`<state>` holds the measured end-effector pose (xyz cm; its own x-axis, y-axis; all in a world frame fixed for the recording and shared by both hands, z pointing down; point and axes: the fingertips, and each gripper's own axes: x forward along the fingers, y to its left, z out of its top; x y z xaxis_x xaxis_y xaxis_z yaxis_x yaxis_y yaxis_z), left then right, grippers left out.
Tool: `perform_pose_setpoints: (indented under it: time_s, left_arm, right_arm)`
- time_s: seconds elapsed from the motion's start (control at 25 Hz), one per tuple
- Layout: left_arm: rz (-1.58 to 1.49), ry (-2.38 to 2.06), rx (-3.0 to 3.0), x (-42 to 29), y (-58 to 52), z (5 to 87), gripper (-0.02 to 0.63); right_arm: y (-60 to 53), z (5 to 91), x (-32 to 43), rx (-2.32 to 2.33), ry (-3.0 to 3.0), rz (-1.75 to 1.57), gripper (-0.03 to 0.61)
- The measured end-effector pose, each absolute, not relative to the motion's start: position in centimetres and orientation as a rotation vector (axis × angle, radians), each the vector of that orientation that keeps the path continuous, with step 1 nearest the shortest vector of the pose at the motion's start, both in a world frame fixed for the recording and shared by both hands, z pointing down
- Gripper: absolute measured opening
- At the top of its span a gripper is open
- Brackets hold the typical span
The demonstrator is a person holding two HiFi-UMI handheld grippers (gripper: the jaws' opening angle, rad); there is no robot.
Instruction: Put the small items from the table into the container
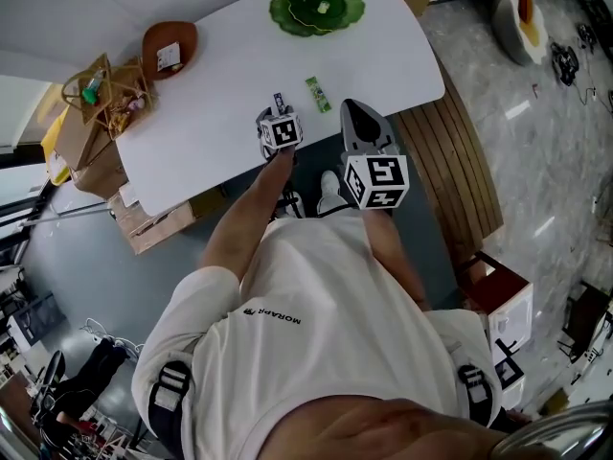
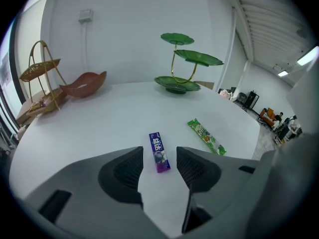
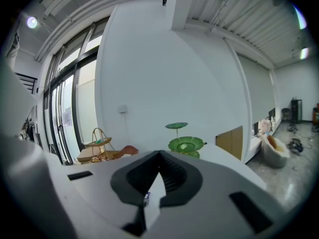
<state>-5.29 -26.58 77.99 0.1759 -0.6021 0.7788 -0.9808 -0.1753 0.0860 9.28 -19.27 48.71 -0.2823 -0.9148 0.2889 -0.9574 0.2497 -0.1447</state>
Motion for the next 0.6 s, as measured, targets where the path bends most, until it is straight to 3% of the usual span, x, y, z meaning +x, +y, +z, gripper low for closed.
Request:
perform_pose_setpoints:
  time_s: [0.28,0.4,0.6]
  left_arm:
    - [0.796,-1.490,1.806,-4.9,-26.6,78.9,0.190]
    - [0.823,-1.500,1.802,-5.1,-26.7,79.0,0.141]
    - [0.828,-1.486,1.787,-4.7,-26.7,79.3,0.140]
  right_arm:
    - [-19.6,49.0,9.2,1.778,-2.369,0.444,0.008]
    - [-19.7,49.0,9.4,1.781,-2.374,0.452,0.008]
    - [-19.8,49.0,9.7,1.782,-2.373,0.461,0.008]
